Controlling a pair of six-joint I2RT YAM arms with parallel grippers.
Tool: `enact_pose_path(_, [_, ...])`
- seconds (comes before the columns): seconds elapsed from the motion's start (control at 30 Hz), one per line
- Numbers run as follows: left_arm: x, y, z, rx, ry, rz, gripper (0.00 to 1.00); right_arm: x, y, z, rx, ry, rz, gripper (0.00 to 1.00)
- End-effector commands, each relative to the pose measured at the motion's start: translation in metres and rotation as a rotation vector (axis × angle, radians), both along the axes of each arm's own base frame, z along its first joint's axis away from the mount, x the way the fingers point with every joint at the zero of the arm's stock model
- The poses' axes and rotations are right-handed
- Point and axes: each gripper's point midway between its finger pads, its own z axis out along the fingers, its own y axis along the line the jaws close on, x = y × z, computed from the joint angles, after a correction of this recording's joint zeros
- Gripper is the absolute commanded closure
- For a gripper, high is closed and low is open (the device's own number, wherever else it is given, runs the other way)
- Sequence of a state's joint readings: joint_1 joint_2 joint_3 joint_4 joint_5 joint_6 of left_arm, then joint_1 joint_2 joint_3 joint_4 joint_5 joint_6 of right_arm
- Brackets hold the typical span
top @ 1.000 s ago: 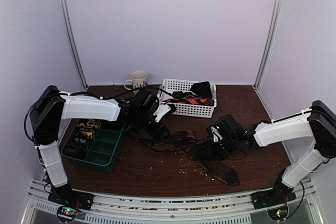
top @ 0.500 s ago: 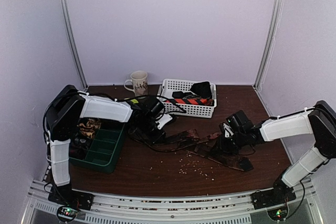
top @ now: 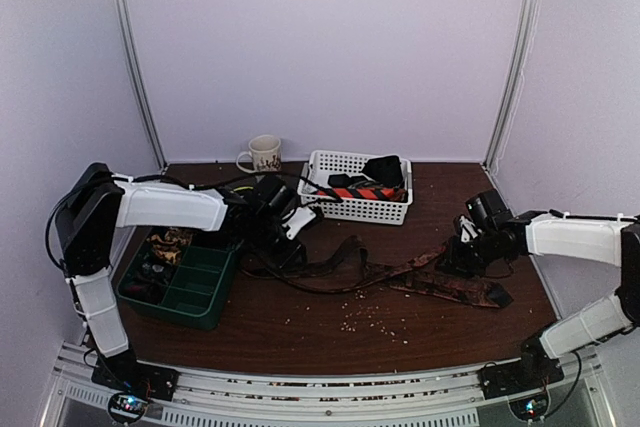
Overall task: Roll the ties
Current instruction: Adjust the tie at the center of the board.
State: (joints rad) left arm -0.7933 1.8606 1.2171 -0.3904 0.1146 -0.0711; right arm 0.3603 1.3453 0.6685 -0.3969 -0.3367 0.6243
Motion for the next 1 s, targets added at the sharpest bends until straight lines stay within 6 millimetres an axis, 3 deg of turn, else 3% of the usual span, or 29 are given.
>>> enact_pose_path(0.0, [0.013,-0.058,0.033,-0.132,-0.065,-0.119,0.66,-0.003,0.018,0.015,0.095,-0.035,-0.004,0.75])
enact_pose_path(0.13, [0.019,-0.077,0.019,-0.134,-0.024,-0.159,0.64,-0.003,0.026,0.0,0.125,-0.009,-0.01,0.75])
enact_pose_path(0.23, [0.021,-0.073,-0.001,-0.083,0.014,-0.151,0.64,0.001,0.025,-0.011,0.102,0.011,-0.013,0.76])
enact_pose_path(0.43, [0.008,-0.035,-0.035,0.036,0.074,-0.094,0.69,-0.003,0.011,-0.033,0.042,0.081,-0.003,0.77])
enact_pose_path(0.6, [-0.003,0.002,-0.051,0.112,0.101,-0.019,0.71,-0.011,-0.014,-0.039,0.006,0.109,-0.024,0.77])
enact_pose_path(0.8, [-0.007,0.042,-0.056,0.178,0.105,0.096,0.75,-0.013,-0.033,-0.037,-0.003,0.117,-0.047,0.76])
enact_pose_path(0.97, [-0.004,0.057,-0.041,0.209,0.061,0.152,0.78,-0.006,-0.039,-0.029,-0.004,0.1,-0.058,0.75])
